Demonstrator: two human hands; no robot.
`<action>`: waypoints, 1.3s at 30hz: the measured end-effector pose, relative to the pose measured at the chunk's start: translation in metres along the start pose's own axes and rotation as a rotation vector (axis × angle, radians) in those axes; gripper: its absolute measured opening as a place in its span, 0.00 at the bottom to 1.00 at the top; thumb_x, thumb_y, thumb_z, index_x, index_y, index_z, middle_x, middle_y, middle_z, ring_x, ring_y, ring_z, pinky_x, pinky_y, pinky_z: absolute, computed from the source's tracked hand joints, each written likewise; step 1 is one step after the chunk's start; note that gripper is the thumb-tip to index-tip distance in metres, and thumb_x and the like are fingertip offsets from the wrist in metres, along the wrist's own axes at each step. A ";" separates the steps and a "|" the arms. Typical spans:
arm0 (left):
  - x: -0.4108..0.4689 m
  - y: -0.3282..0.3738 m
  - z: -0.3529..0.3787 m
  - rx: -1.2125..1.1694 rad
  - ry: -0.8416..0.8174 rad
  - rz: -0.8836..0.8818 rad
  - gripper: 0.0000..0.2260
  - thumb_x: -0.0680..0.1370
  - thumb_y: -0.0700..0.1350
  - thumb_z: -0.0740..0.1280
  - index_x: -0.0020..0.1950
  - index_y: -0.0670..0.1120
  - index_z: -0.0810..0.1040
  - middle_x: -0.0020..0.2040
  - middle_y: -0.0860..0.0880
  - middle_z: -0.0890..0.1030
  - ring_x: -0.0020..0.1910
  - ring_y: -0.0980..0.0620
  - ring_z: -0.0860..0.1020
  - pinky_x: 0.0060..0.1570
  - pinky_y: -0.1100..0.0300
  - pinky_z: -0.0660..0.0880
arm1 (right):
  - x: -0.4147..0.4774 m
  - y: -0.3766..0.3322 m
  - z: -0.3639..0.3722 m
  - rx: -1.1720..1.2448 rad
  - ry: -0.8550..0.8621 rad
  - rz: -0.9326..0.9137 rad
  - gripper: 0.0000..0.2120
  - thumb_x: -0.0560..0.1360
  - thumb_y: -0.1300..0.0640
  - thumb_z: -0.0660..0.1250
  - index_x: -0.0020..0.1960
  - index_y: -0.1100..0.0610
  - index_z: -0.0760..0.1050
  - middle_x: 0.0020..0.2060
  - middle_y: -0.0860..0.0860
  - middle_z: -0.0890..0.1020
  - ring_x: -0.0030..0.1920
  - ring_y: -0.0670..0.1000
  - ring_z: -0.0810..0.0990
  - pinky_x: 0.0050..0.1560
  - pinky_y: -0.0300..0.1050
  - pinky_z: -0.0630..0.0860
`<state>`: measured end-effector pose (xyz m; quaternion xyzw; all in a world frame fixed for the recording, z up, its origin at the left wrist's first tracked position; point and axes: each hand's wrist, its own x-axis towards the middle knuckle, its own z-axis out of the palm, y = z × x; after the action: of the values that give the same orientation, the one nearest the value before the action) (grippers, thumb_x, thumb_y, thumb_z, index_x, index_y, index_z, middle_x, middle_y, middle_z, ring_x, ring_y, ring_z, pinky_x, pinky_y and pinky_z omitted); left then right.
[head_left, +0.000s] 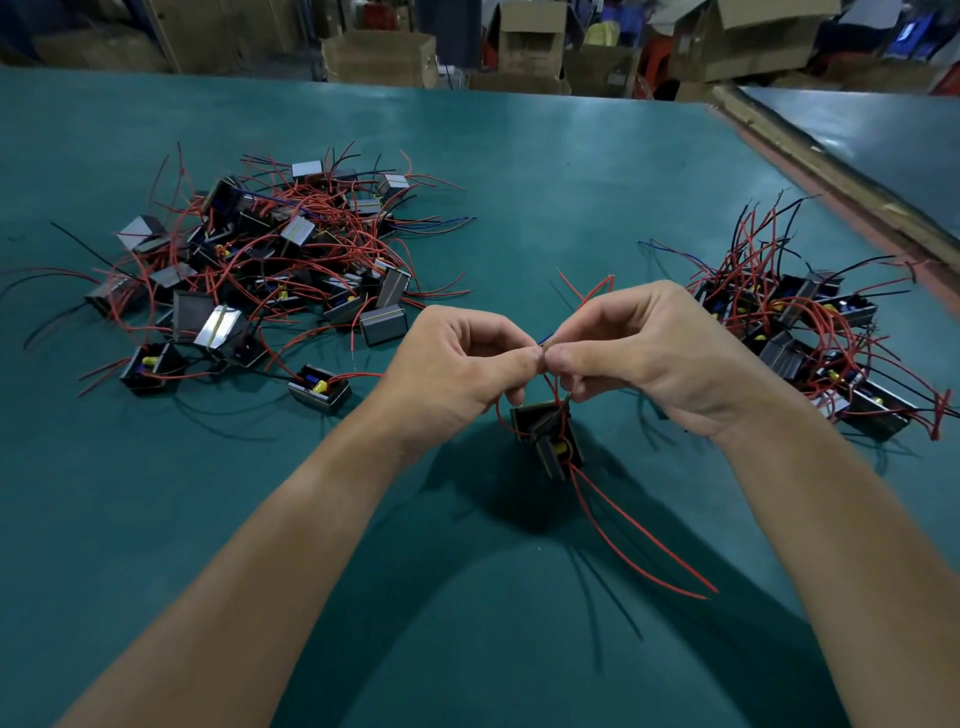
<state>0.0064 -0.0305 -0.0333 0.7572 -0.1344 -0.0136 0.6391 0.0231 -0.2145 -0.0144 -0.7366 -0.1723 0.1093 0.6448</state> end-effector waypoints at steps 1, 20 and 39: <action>0.000 0.000 0.000 0.001 -0.004 0.000 0.08 0.76 0.36 0.69 0.38 0.44 0.82 0.25 0.50 0.76 0.25 0.52 0.65 0.25 0.63 0.60 | 0.001 0.001 -0.001 0.010 0.001 0.000 0.05 0.70 0.65 0.74 0.36 0.59 0.84 0.28 0.55 0.82 0.27 0.48 0.78 0.31 0.38 0.78; 0.000 -0.002 0.000 0.049 -0.027 -0.005 0.07 0.76 0.37 0.70 0.37 0.43 0.83 0.25 0.50 0.77 0.23 0.57 0.66 0.25 0.67 0.63 | 0.001 0.004 -0.001 -0.076 -0.008 0.021 0.07 0.69 0.71 0.74 0.38 0.61 0.81 0.28 0.53 0.82 0.28 0.47 0.78 0.33 0.38 0.78; 0.001 0.007 -0.010 -0.197 -0.089 -0.319 0.10 0.76 0.39 0.68 0.34 0.46 0.81 0.24 0.51 0.74 0.23 0.58 0.67 0.26 0.66 0.61 | 0.003 0.011 0.014 -0.492 0.205 -0.350 0.06 0.72 0.66 0.74 0.41 0.56 0.85 0.35 0.52 0.85 0.36 0.54 0.83 0.40 0.51 0.81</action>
<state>0.0078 -0.0222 -0.0243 0.7012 -0.0389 -0.1612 0.6934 0.0222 -0.2019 -0.0271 -0.8367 -0.2521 -0.1230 0.4704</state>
